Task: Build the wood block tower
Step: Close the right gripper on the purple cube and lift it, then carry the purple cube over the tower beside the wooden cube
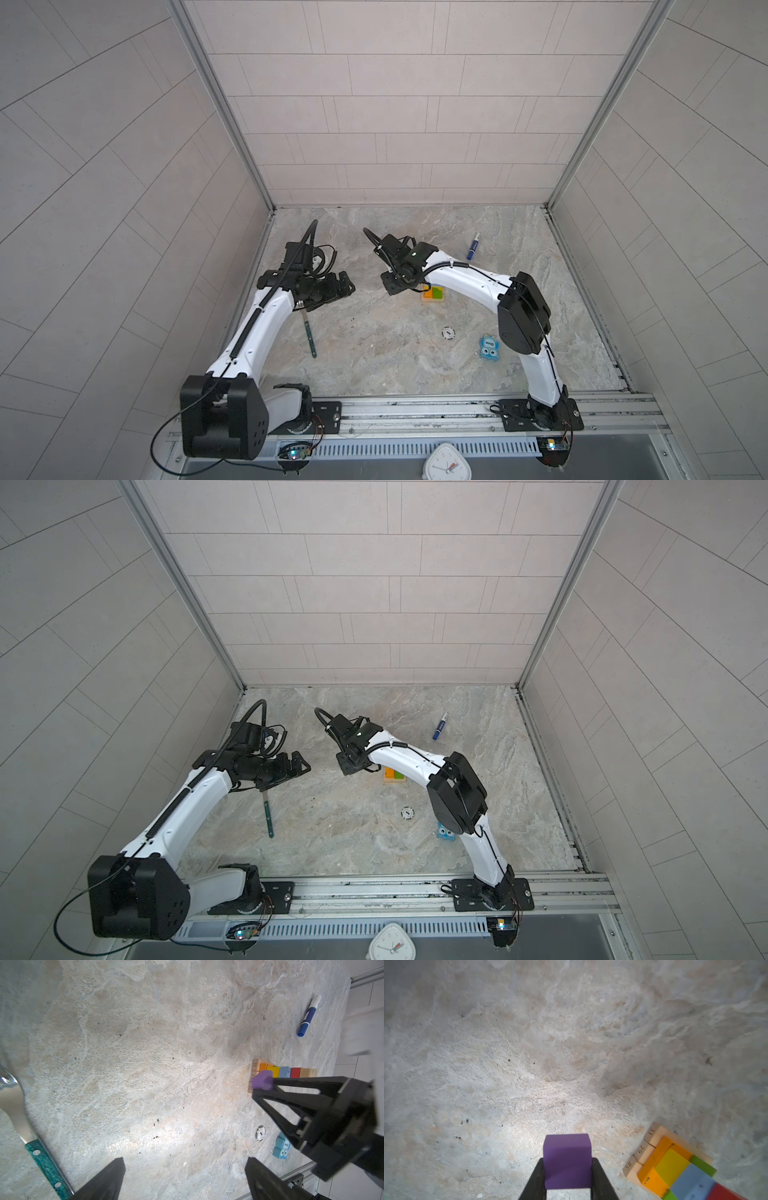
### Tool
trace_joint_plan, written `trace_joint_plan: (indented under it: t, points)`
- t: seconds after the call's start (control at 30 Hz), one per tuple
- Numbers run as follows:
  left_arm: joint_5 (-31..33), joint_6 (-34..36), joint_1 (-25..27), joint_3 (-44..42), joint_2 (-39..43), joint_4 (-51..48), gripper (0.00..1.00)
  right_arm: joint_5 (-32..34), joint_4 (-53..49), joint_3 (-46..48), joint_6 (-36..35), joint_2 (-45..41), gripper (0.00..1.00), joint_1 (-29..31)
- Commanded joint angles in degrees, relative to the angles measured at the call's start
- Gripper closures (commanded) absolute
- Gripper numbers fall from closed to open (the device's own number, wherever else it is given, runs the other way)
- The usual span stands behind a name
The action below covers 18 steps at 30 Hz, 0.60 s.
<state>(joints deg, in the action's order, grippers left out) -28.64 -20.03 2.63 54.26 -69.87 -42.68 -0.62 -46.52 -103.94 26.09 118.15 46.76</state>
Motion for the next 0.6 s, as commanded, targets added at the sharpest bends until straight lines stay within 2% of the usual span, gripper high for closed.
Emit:
trace_joint_plan:
  t: [0.0,0.27,0.57]
  points:
    - [-0.6,0.3,-0.4,-0.5,-0.2,0.3,0.03,2.2,-4.6,-0.7,4.6,-3.3,0.79,-1.0]
    - [-1.4,0.2,-0.4,-0.7,-0.1,0.6,0.03,5.7,-9.3,0.3,7.4,-9.8,0.79,-4.2]
    - [-1.7,0.3,-0.3,-1.0,0.6,0.5,0.03,6.4,-12.6,3.1,8.5,-14.5,0.79,-7.2]
